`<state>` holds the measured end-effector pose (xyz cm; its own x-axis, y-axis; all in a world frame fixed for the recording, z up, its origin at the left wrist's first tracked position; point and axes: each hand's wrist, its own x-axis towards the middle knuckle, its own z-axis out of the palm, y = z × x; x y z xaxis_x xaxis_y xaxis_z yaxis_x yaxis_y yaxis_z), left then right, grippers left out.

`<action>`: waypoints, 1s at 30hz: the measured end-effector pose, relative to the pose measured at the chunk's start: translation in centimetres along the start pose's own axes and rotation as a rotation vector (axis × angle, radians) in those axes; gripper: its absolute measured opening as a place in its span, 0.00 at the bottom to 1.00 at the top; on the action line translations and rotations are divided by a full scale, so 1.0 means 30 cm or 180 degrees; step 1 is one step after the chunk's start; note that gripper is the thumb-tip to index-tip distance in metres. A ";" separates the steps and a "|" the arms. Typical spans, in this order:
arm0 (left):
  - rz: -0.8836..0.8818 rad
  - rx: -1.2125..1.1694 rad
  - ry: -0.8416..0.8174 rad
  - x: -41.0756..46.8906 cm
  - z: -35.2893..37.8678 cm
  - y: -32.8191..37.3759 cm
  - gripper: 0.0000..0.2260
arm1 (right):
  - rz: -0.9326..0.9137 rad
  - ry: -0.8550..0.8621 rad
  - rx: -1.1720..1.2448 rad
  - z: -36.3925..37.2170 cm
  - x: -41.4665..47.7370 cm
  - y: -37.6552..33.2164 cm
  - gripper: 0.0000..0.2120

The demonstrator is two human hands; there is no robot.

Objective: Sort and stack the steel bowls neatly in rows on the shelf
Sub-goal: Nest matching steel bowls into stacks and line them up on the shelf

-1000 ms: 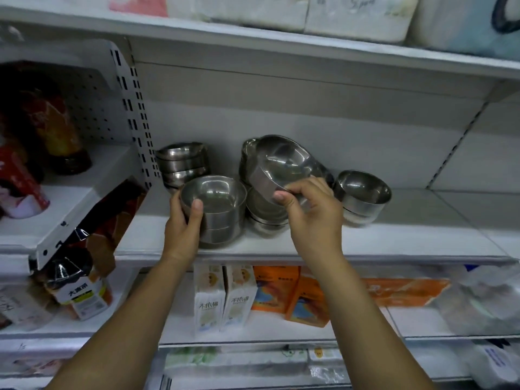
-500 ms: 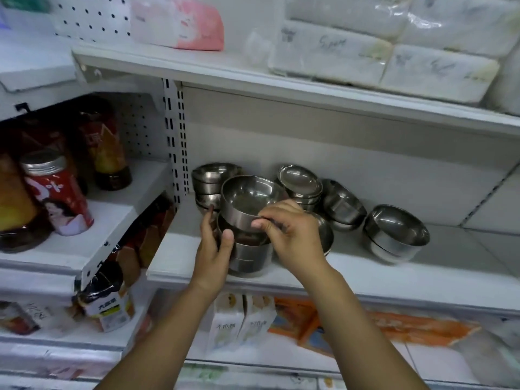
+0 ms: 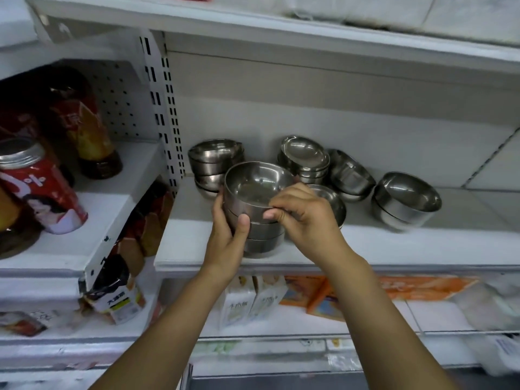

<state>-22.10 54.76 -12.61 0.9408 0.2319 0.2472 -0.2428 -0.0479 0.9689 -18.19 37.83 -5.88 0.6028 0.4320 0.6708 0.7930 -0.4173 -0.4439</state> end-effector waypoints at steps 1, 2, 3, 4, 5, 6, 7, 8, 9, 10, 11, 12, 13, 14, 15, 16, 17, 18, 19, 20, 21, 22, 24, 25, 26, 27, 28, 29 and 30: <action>0.0006 0.0003 -0.0004 0.000 -0.001 0.002 0.47 | 0.0008 -0.0013 -0.0021 0.001 -0.002 -0.001 0.10; 0.0019 0.0003 -0.0005 0.001 -0.001 0.005 0.48 | 0.0042 -0.0026 -0.0035 0.000 -0.002 -0.003 0.11; 0.0036 0.0002 -0.0005 0.001 -0.001 0.007 0.49 | 0.0093 -0.0037 -0.0046 -0.001 -0.002 -0.006 0.11; 0.0050 0.0001 -0.0003 0.000 -0.001 0.008 0.49 | 0.0143 -0.0044 -0.0051 -0.003 -0.001 -0.008 0.11; 0.0062 -0.0001 -0.0001 0.000 -0.001 0.007 0.49 | 0.0179 -0.0053 -0.0057 -0.004 -0.001 -0.011 0.11; 0.0068 -0.0002 0.0010 -0.001 -0.002 0.004 0.49 | 0.0199 -0.0065 -0.0057 -0.005 -0.001 -0.013 0.11; 0.0063 0.0004 0.0022 -0.002 -0.001 0.002 0.48 | 0.0211 -0.0076 -0.0044 -0.006 -0.002 -0.015 0.11; 0.0050 0.0008 0.0030 -0.004 -0.001 0.002 0.48 | 0.0221 -0.0074 -0.0012 -0.008 -0.003 -0.017 0.10; 0.0038 0.0012 0.0025 -0.007 0.002 0.004 0.48 | 0.0236 -0.0048 0.0017 -0.013 -0.005 -0.019 0.10; 0.0036 0.0021 0.0013 -0.010 0.005 0.006 0.48 | 0.0265 0.0021 0.0031 -0.019 -0.008 -0.017 0.10; 0.0048 0.0041 0.0003 -0.015 0.009 0.008 0.49 | 0.0313 0.0122 0.0034 -0.028 -0.013 -0.014 0.10; 0.0076 0.0065 0.0010 -0.020 0.013 0.009 0.49 | 0.0370 0.0239 0.0039 -0.040 -0.019 -0.008 0.10; 0.0112 0.0082 0.0036 -0.026 0.017 0.010 0.50 | 0.0422 0.0348 0.0046 -0.051 -0.026 -0.001 0.10; 0.0137 0.0109 0.0090 -0.032 0.024 0.011 0.50 | 0.0463 0.0443 0.0052 -0.063 -0.034 0.009 0.09; 0.0148 0.0169 0.0178 -0.040 0.036 0.015 0.51 | 0.0505 0.0530 0.0047 -0.076 -0.044 0.020 0.09; 0.0156 0.0265 0.0301 -0.047 0.053 0.021 0.52 | 0.0552 0.0620 0.0042 -0.089 -0.053 0.034 0.09; 0.0157 0.0361 0.0440 -0.056 0.074 0.027 0.52 | 0.0611 0.0687 0.0049 -0.104 -0.063 0.048 0.10; 0.0150 0.0430 0.0588 -0.064 0.098 0.032 0.53 | 0.0680 0.0715 0.0064 -0.123 -0.072 0.065 0.11; 0.0140 0.0473 0.0731 -0.071 0.121 0.034 0.53 | 0.0752 0.0706 0.0056 -0.145 -0.080 0.082 0.12; 0.0137 0.0500 0.0865 -0.076 0.143 0.036 0.54 | 0.0832 0.0679 0.0012 -0.171 -0.089 0.102 0.13; 0.0140 0.0529 0.0990 -0.080 0.160 0.035 0.54 | 0.0937 0.0639 -0.0061 -0.200 -0.098 0.124 0.14; 0.0146 0.0569 0.1104 -0.081 0.175 0.033 0.55 | 0.1074 0.0598 -0.0151 -0.229 -0.109 0.151 0.14; 0.0147 0.0709 0.1308 -0.083 0.203 0.023 0.55 | 0.1372 0.0534 -0.0421 -0.283 -0.136 0.211 0.16; 0.0132 0.0820 0.1423 -0.085 0.215 0.020 0.55 | 0.1495 0.0496 -0.0550 -0.307 -0.148 0.238 0.16; 0.0105 0.0951 0.1540 -0.087 0.229 0.018 0.54 | 0.1598 0.0438 -0.0638 -0.327 -0.159 0.264 0.17; 0.0076 0.1085 0.1647 -0.090 0.243 0.017 0.54 | 0.1668 0.0378 -0.0711 -0.344 -0.168 0.292 0.18; 0.0056 0.1217 0.1737 -0.091 0.258 0.016 0.54 | 0.1717 0.0312 -0.0791 -0.360 -0.176 0.319 0.18; 0.0039 0.1346 0.1807 -0.092 0.270 0.014 0.54 | 0.1745 0.0248 -0.0878 -0.373 -0.181 0.344 0.19; 0.0018 0.1479 0.1860 -0.092 0.281 0.012 0.55 | 0.1733 0.0190 -0.0970 -0.386 -0.184 0.369 0.20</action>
<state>-22.80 45.90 -12.84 0.6292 0.7030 0.3315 -0.0004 -0.4262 0.9046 -13.75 21.57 -7.62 0.9003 0.0515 0.4322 0.3075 -0.7780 -0.5479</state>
